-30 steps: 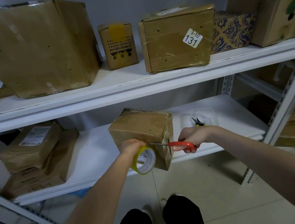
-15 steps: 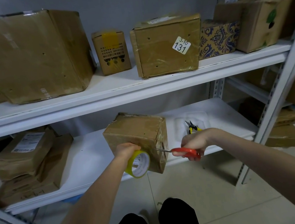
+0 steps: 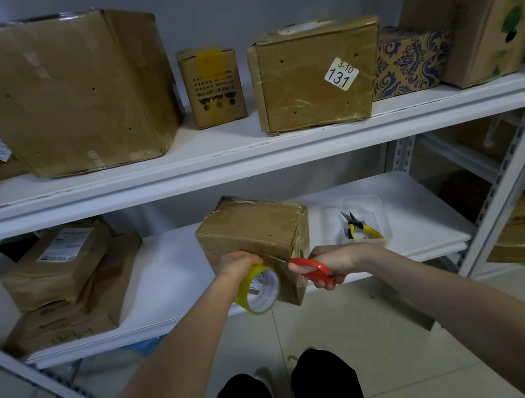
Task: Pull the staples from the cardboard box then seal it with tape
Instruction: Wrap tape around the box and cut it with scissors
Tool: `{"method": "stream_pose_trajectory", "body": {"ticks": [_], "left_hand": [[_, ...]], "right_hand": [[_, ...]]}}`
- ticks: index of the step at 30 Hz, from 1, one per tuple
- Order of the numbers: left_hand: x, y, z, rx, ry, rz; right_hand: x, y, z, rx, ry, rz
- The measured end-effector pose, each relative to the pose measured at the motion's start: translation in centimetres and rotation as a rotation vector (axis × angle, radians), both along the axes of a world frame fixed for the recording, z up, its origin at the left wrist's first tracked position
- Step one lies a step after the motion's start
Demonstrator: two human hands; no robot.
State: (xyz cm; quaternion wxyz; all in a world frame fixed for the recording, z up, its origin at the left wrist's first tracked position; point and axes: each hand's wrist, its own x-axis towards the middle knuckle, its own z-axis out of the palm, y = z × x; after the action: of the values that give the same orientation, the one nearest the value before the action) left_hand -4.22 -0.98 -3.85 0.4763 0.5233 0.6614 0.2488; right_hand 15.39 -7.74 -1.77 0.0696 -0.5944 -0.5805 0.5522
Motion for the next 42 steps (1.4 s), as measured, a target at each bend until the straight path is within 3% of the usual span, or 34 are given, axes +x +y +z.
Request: {"method": "stream_pose_trajectory", "body": {"ticks": [9,15,17,20,24,26,29,33,39,42], "left_hand": [[0.0,0.5,0.1,0.029,0.050,-0.003],[0.5,0.5,0.6,0.071,0.096,-0.018],[0.5,0.4,0.8,0.062,0.080,-0.017],[0.4,0.1,0.7,0.061,0.059,-0.028],[0.5,0.0,0.5,0.054,0.033,-0.044],[0.6,-0.3,0.9,0.041,-0.001,-0.046],[0.6,-0.5,1.5,0.016,0.118,-0.094],[0.6,-0.6,1.6,0.019,0.220,-0.156],[0.4,-0.3,1.6,0.043,0.243,-0.176],[0.4,-0.2,1.5,0.045,0.235,-0.166]], "right_hand": [[1.2,-0.3,0.9,0.132,-0.071,0.038],[1.7,-0.9,2.0,-0.086,-0.242,0.139],[1.8,-1.5,3.7,-0.051,-0.234,0.177],[2.0,-2.5,7.8,0.177,-0.085,0.118],[-0.8,-2.3,12.9,0.647,0.031,-0.093],[-3.3,-1.6,15.0,0.890,-0.106,-0.177],[-6.9,-0.3,17.3,1.137,-0.510,-0.248],[-9.4,3.0,18.7,1.138,-0.669,-0.264],[-9.9,6.6,19.8,1.103,-0.679,-0.290],[-9.8,6.3,19.2,1.359,-0.669,-0.302]]}}
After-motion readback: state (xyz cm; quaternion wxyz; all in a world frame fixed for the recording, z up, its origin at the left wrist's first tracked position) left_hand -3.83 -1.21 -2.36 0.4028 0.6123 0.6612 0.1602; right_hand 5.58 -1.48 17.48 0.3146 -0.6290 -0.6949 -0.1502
